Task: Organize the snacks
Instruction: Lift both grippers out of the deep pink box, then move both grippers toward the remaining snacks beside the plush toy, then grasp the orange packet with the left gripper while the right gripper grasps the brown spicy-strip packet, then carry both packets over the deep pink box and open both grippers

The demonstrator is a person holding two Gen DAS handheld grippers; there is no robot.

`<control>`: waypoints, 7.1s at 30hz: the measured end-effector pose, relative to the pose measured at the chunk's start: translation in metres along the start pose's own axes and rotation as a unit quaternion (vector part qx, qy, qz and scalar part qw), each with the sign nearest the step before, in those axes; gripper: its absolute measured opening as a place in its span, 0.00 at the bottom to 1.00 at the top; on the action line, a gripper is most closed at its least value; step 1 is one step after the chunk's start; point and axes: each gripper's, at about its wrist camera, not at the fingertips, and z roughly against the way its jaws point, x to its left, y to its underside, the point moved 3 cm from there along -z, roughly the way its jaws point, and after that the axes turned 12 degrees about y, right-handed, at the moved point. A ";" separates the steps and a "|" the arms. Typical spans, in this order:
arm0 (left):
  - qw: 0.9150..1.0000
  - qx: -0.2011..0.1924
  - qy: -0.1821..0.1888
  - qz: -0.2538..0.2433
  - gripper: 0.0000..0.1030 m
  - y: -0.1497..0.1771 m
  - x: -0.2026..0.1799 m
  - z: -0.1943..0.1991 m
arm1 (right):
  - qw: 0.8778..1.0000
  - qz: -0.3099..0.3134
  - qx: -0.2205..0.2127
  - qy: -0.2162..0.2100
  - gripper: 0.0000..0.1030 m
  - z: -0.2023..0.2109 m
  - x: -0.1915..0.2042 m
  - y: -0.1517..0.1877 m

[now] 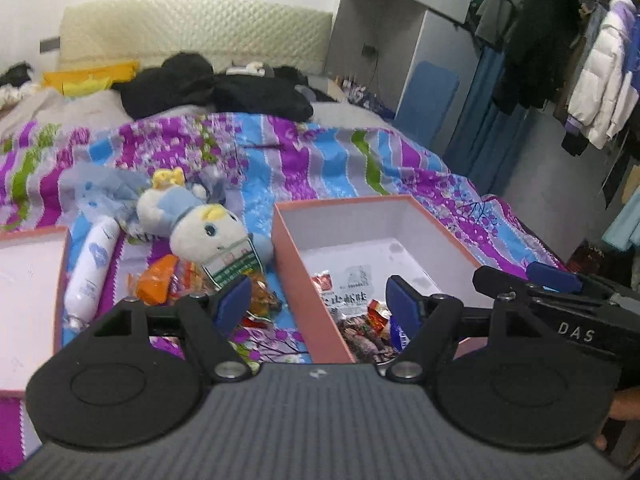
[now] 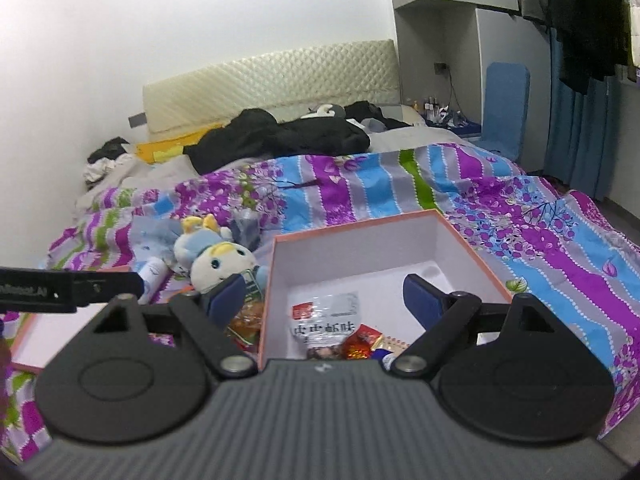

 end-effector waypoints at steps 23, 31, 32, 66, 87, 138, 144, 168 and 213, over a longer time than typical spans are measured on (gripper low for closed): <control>0.998 -0.032 -0.055 0.028 0.76 0.083 0.034 0.089 | 0.997 0.031 -0.001 -0.065 0.85 0.053 0.060 0.072; 0.995 -0.024 -0.079 0.054 0.76 0.115 0.055 0.108 | 0.995 0.039 0.007 -0.091 0.85 0.059 0.077 0.096; 0.995 -0.019 -0.083 0.057 0.76 0.119 0.058 0.108 | 0.994 0.044 0.015 -0.095 0.85 0.057 0.081 0.099; 0.987 0.033 -0.123 0.098 0.76 0.103 0.181 0.005 | 0.987 0.116 0.036 -0.102 0.85 -0.058 0.140 0.110; 0.986 0.055 -0.074 0.137 0.85 0.040 0.283 -0.154 | 0.988 0.074 0.083 -0.104 0.84 -0.188 0.193 0.136; 0.982 0.076 -0.139 0.106 0.51 0.089 0.219 -0.077 | 0.983 0.059 0.118 -0.127 0.11 -0.106 0.165 0.137; 0.977 0.077 -0.146 0.133 0.51 0.107 0.202 -0.041 | 0.983 0.073 0.112 -0.124 0.11 -0.078 0.156 0.138; 0.978 0.089 -0.117 0.147 0.50 0.149 0.117 0.014 | 0.986 0.076 0.085 -0.123 0.12 0.002 0.110 0.122; 0.991 0.121 0.051 0.038 0.50 -0.005 -0.016 -0.211 | 0.996 -0.013 0.073 0.044 0.12 -0.115 -0.068 0.031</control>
